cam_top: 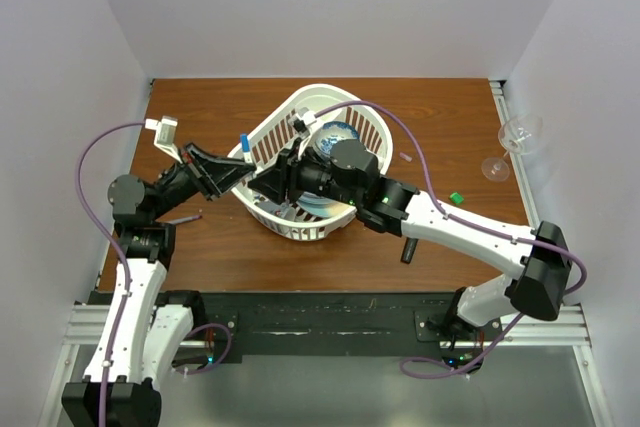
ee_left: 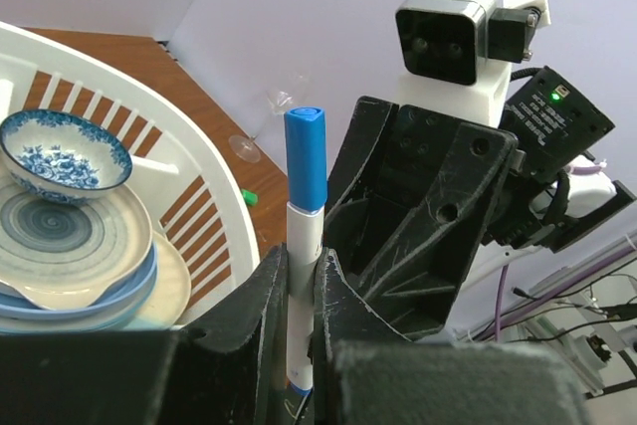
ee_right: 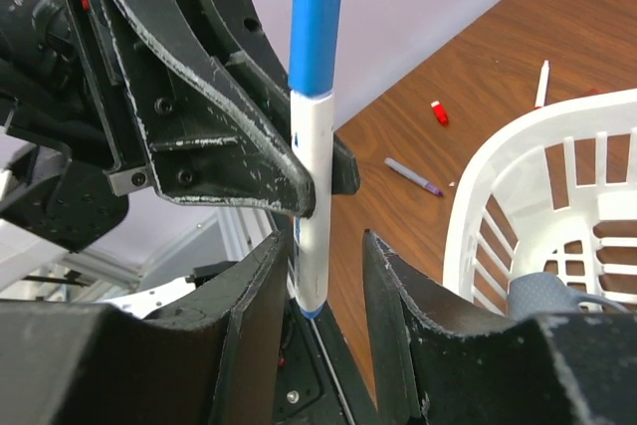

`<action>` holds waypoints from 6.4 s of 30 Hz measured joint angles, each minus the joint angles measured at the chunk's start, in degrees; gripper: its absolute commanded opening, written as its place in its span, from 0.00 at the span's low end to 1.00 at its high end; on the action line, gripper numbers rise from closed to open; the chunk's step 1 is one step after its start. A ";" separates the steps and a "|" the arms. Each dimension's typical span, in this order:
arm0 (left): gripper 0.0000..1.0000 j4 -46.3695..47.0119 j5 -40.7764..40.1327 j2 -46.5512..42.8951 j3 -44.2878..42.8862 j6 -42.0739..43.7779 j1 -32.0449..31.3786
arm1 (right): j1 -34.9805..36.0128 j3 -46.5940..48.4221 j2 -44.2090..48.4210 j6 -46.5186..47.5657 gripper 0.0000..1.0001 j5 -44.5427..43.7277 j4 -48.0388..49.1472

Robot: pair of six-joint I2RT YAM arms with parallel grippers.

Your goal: Insert the pens into the pen caps

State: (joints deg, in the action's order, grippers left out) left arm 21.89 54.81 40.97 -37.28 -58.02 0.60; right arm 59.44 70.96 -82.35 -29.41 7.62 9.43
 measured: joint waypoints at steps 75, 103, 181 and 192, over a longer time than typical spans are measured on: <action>0.00 14.32 0.04 5.11 -4.31 -7.08 -5.57 | -0.66 -3.72 5.70 -1.03 0.00 9.79 -0.70; 0.00 10.23 -16.98 2.58 4.11 -2.16 -12.81 | -8.61 10.78 -2.23 10.43 0.00 19.37 -25.46; 0.92 -28.81 -19.08 21.62 -39.04 18.49 -25.20 | -20.46 8.07 15.78 19.67 0.00 11.34 -31.82; 1.00 -41.33 -38.91 11.91 -27.36 34.27 -25.09 | -30.12 7.06 16.20 19.50 0.00 -15.06 -50.12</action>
State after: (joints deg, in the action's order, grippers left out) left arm -19.44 15.90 52.88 -64.64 -23.75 -24.49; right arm 29.32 78.02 -66.15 -9.91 -7.44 -40.69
